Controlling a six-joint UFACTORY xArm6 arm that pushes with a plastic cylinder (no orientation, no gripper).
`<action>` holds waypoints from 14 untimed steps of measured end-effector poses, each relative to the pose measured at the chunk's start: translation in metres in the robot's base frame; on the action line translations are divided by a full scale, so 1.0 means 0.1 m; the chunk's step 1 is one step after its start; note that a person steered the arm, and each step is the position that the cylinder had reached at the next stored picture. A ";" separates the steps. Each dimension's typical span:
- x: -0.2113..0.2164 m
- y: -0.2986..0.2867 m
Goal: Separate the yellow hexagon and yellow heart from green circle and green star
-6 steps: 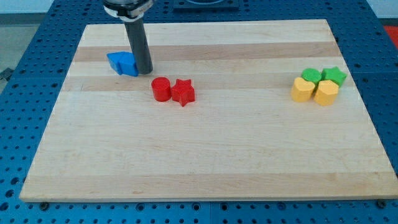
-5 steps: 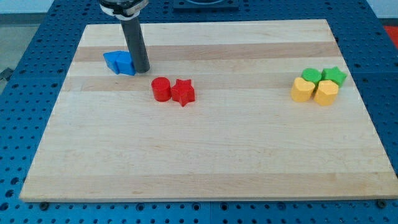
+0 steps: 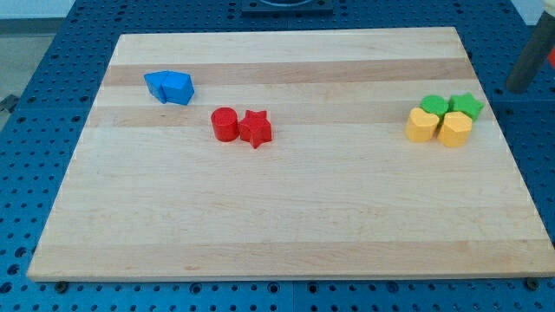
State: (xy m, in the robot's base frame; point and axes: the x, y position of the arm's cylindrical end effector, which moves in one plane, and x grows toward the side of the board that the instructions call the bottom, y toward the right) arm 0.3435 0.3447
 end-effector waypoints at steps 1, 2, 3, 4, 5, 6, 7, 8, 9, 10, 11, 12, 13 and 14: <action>0.03 0.01; 0.03 0.01; 0.15 0.01; 0.45 0.01; 0.80 0.01; 1.08 -0.11; 1.13 -0.36; 0.93 -0.51; 0.84 -0.60; 0.84 -0.91; 0.84 -1.32; 0.84 -1.69; 0.84 -2.07; 0.87 -2.16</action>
State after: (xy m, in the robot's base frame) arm 0.4309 0.1282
